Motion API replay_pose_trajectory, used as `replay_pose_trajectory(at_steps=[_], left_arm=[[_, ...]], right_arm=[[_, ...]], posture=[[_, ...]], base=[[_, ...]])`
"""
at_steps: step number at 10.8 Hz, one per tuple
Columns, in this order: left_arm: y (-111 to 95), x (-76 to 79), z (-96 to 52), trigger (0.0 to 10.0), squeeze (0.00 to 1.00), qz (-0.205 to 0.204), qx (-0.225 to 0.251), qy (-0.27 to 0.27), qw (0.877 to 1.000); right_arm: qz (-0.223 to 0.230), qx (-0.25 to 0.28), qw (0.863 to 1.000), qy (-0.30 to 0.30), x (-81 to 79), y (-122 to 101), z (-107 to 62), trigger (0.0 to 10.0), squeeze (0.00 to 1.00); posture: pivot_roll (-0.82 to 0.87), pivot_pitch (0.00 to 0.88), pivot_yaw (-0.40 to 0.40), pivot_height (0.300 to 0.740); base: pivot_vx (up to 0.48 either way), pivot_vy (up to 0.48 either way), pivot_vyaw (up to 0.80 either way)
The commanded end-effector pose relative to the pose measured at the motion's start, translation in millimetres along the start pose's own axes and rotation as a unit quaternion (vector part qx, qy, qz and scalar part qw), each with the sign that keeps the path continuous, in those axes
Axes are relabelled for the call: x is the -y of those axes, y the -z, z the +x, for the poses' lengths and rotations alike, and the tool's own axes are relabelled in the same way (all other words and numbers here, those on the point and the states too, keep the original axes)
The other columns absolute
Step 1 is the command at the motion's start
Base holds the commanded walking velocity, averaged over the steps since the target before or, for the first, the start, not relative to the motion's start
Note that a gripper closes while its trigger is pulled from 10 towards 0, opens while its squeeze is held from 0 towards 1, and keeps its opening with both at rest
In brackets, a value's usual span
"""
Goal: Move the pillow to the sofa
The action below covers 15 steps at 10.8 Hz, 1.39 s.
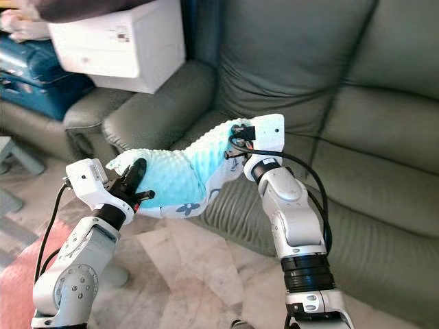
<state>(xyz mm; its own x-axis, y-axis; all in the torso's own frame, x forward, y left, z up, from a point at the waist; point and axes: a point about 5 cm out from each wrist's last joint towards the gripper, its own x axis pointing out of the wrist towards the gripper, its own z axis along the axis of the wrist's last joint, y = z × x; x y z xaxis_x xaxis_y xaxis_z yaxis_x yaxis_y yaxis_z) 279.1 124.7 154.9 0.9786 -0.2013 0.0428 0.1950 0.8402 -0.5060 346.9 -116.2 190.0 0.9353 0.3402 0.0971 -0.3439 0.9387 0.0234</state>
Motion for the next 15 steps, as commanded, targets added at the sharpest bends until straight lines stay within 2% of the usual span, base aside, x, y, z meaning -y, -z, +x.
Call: replay_pose_trajectory(at_steps=[1, 4, 15], left_arm=[[4.0, 5.0, -0.7, 0.0, 0.0, -0.015, -0.005, 0.004, 1.0], [4.0, 5.3, -0.8, 0.0, 0.0, -0.014, -0.006, 0.004, 1.0], [3.9, 5.7, -0.6, 0.0, 0.0, -0.014, -0.007, 0.007, 1.0]], right_arm=[[0.004, 0.006, 1.0, -0.01, -2.9, -3.6, 0.4, 10.0, 0.0], [0.008, 0.006, 1.0, -0.011, -3.5, -3.9, 0.5, 10.0, 0.0], [0.009, 0.005, 1.0, -0.008, -3.2, -3.9, 0.8, 10.0, 0.0]], posture=[[-0.29, 0.138, 0.08, 0.74], [-0.29, 0.139, 0.081, 0.74], [-0.28, 0.141, 0.084, 0.74]], base=[[0.0, 0.0, 0.0], [-0.206, 0.0, 0.0], [-0.351, 0.0, 0.0]])
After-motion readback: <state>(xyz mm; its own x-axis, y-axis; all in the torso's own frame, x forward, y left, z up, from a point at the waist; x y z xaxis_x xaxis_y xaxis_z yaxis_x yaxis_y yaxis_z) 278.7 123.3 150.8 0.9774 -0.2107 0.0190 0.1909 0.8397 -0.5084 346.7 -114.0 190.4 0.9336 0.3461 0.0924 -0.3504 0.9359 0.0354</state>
